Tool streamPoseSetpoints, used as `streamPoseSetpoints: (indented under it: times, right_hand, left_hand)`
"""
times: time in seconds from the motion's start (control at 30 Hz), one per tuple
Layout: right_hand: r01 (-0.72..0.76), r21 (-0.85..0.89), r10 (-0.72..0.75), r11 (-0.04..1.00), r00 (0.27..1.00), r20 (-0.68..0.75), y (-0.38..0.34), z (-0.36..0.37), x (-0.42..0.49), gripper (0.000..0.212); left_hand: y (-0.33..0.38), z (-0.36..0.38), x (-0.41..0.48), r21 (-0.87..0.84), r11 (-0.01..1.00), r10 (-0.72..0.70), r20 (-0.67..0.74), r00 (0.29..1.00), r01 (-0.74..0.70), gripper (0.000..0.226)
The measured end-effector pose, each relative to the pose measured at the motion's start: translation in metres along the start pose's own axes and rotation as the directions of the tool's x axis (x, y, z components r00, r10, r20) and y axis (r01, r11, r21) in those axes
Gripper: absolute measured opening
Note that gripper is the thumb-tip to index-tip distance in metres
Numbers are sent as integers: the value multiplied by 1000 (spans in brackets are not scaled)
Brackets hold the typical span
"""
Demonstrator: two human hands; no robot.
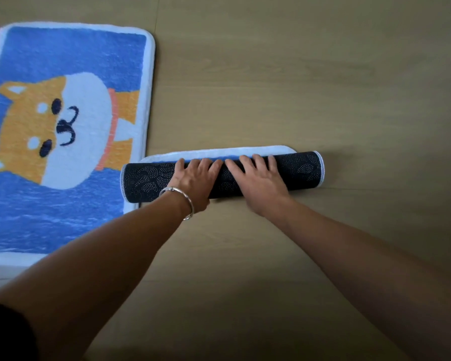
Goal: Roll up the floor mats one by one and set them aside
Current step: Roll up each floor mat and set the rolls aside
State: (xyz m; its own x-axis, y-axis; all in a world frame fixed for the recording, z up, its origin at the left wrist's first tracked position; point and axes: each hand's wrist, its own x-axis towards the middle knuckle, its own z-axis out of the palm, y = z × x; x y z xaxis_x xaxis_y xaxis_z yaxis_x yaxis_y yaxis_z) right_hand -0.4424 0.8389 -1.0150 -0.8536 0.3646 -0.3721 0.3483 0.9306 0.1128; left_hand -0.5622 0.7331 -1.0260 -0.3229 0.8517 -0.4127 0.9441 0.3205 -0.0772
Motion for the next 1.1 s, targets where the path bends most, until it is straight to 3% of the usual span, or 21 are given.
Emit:
streamPoseSetpoints:
  times: [0.07,0.17,0.27,0.37,0.5,0.63,0.77,0.9,1.0,1.1]
  right_hand:
    - [15,21,-16,1000,998,60,1,-9,8,78]
    - [87,115,-115,990,959,259,0,-16,10,64]
    - [176,169,-238,970,831,502,-9,-16,-1,71]
    - [167,258,-295,952,730,616,-14,-7,-17,74]
    - [75,383,-300,921,764,571,-6,0,-42,99]
    - [83,362,-276,929,804,526,-3,7,-54,109]
    - [119,333,-268,935,854,446,-8,14,-62,103]
    - [184,319,-290,930,900,325,-14,20,-74,99]
    - [215,260,-293,941,904,311,-15,19,-75,81]
    - [205,200,-251,958,938,239,-7,8,-64,75]
  left_hand:
    - [1,-2,0,-14,1000,12,18,1000,-12,87]
    - [5,-5,-16,-86,995,61,64,996,-55,78]
    - [15,3,-45,-139,975,188,110,976,-172,75]
    - [22,15,-64,-238,946,266,180,947,-221,83]
    - [27,27,-73,-217,955,250,227,941,-201,115]
    - [29,21,-68,-244,956,244,353,903,-163,117]
    - [25,15,-65,-262,953,250,410,877,-150,111]
    - [26,15,-75,-191,966,235,364,901,-175,99]
    - [27,19,-79,-154,967,242,294,925,-204,94]
    - [23,16,-70,-199,970,183,203,962,-142,85]
